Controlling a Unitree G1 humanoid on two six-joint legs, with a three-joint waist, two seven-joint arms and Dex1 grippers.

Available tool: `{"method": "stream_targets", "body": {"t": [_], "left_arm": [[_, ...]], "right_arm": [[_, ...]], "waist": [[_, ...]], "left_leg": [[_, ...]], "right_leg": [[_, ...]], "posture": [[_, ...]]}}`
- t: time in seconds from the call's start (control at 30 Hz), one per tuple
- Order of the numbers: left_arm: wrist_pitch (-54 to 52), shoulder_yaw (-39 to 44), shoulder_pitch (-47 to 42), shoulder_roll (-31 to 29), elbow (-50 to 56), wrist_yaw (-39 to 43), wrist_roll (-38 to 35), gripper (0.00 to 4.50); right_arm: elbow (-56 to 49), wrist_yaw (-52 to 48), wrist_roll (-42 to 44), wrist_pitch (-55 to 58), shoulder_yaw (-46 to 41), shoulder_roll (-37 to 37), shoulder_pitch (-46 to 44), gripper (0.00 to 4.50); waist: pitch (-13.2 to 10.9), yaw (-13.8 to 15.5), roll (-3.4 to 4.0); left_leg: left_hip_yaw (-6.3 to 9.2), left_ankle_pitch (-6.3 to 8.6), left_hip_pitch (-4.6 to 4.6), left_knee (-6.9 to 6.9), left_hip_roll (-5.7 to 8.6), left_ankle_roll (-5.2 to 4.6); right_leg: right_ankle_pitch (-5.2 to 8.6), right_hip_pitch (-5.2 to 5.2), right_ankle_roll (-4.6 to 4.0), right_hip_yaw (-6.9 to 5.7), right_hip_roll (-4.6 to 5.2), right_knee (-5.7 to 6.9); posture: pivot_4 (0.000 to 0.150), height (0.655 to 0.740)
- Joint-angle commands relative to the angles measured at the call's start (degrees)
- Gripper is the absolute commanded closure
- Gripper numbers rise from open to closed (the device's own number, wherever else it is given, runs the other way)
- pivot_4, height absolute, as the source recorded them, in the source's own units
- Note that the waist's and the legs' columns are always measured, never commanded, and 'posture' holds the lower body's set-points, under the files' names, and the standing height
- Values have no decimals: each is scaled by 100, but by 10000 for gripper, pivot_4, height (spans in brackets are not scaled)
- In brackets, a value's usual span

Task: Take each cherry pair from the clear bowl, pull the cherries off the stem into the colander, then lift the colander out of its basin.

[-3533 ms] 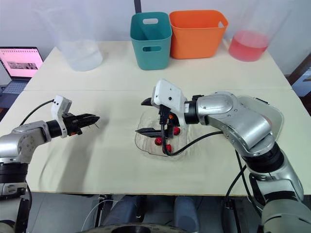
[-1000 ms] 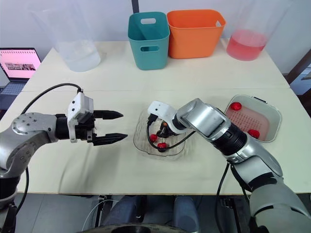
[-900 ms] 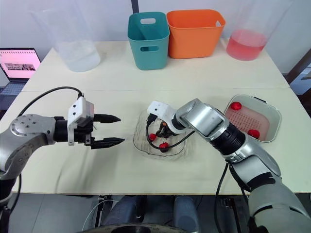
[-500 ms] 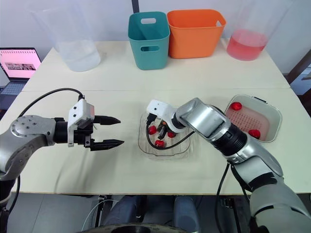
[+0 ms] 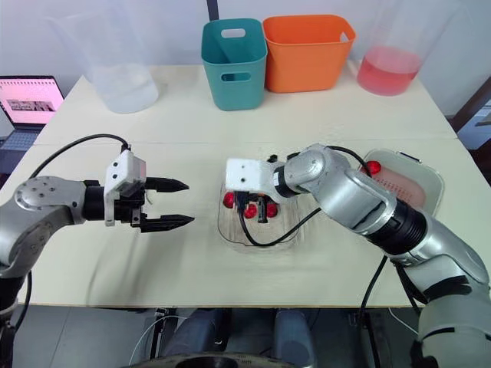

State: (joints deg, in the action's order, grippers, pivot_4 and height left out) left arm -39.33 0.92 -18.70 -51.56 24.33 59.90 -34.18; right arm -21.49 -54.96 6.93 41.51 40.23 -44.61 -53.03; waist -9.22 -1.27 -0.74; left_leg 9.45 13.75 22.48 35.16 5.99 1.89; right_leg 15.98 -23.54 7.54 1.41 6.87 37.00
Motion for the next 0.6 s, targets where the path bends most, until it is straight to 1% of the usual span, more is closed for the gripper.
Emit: {"method": "stream_targets", "body": {"t": [0.03,0.13,0.17,0.23,0.33,0.53,0.6], "left_arm": [[105,22,-64,-30,12,66,37,5392],[107,10,-52,-11,37,51,33,5392],[110,10,-34,-7,50,46,31,5392],[125,6,-4,2,61,41,37,5392],[143,5,9,8,49,42,46,5392],[106,85,37,-108,46,115,20,5392],[98,117,34,-212,17,205,20,5392]], "right_arm": [[245,-339,-665,-1373,126,-99,108,44348],[551,-410,-945,-2004,-20,-25,242,44348],[594,-506,-999,-2091,-75,-63,277,41890],[617,-671,-984,-2092,-271,-117,337,34891],[577,-833,-774,-1636,-686,-114,325,20341],[-10,-1231,561,639,-1858,-155,435,20341],[-184,-1283,703,882,-1909,-232,552,20341]], "waist": [[0,13,0],[-1,25,-1],[-1,27,-1],[0,28,-1],[-1,24,-1],[-1,44,-1],[-1,48,-1]], "left_leg": [[0,-3,0,1,0,4],[1,-3,0,3,1,6],[1,-5,0,3,2,8],[2,-13,0,3,2,22],[2,-13,0,2,2,22],[6,-8,1,2,1,15],[8,2,1,2,1,-3]], "right_leg": [[0,1,0,0,-1,0],[0,4,0,0,-1,-1],[0,4,0,0,0,0],[0,4,0,0,-1,0],[0,3,0,1,-1,0],[0,5,-1,1,-2,-2],[0,6,-1,1,-2,-2]], "posture": [[1500,7400],[1500,7400],[1500,7400],[1500,7400],[1500,7400],[1500,7400],[1500,7400]]}}
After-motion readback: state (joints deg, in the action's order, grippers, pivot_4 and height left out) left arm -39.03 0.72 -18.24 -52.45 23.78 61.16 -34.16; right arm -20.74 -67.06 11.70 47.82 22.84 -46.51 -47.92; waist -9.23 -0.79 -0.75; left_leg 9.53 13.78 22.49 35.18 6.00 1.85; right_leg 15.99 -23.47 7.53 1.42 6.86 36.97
